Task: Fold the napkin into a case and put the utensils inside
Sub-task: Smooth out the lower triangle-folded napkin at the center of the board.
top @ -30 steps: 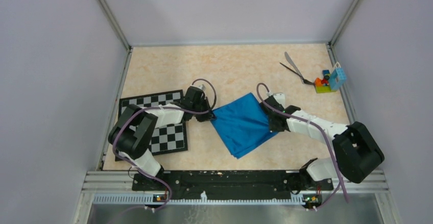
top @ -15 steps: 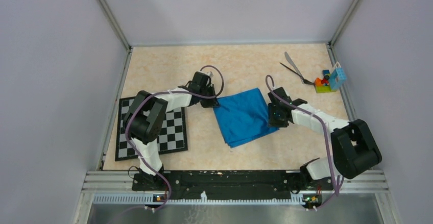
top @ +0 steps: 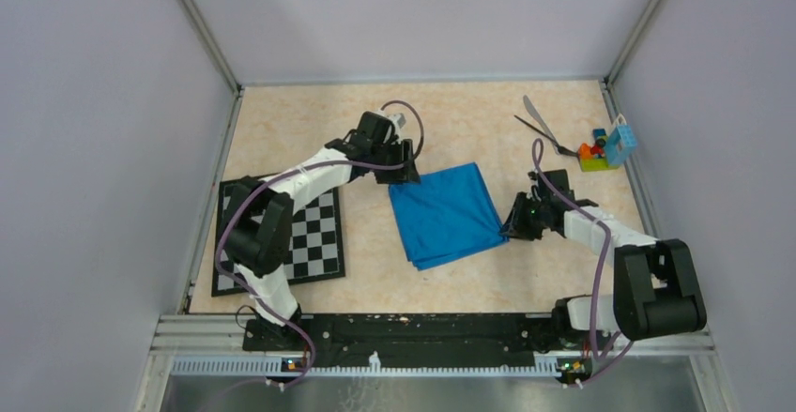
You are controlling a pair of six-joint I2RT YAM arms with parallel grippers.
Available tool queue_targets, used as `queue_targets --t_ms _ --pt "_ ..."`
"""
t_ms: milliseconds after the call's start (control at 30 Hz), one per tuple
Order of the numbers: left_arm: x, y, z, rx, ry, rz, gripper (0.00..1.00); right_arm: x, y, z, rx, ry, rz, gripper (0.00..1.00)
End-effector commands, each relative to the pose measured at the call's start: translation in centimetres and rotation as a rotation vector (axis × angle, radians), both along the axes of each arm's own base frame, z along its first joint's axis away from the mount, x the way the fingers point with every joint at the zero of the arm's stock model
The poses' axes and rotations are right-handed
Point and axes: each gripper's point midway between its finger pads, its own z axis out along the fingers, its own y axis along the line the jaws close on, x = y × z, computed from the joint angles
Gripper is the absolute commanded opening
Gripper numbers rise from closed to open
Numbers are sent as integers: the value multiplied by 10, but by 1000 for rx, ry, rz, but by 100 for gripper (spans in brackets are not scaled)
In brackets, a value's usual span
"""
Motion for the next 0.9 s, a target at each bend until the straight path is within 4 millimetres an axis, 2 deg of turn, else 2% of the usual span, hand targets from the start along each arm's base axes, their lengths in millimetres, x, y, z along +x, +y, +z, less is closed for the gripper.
queue_targets --t_ms 0,67,100,200,267,333,400,467,533,667,733,867 --pt "-49 -46 44 -114 -27 -147 60 2 10 3 60 -47 35 14" --pt "-71 -64 43 -111 -19 -184 60 -7 24 5 129 -40 57 2" --pt "-83 -72 41 -107 -10 -202 60 -11 34 8 164 -44 69 0" --pt "-113 -90 32 -97 20 -240 58 -29 61 15 284 -39 94 0" --pt "-132 -98 25 -94 43 -259 57 -39 70 20 344 -36 97 6" --pt "-149 -103 17 -66 63 -275 57 -43 68 23 330 -47 108 18" --pt "-162 -105 10 -32 78 -279 58 -43 56 22 251 -51 105 31" --pt "-173 -110 7 -26 86 -292 59 -40 45 19 190 -60 86 39" --pt "-179 -118 6 -24 89 -301 59 -40 38 16 210 -50 70 40" --pt "-187 -142 4 -27 94 -328 57 -45 40 12 287 -18 60 39" --pt "-189 -151 -1 -18 103 -335 54 -47 42 8 303 -11 75 36" --pt "-191 -168 -12 -8 113 -346 55 -52 48 3 338 3 105 27"
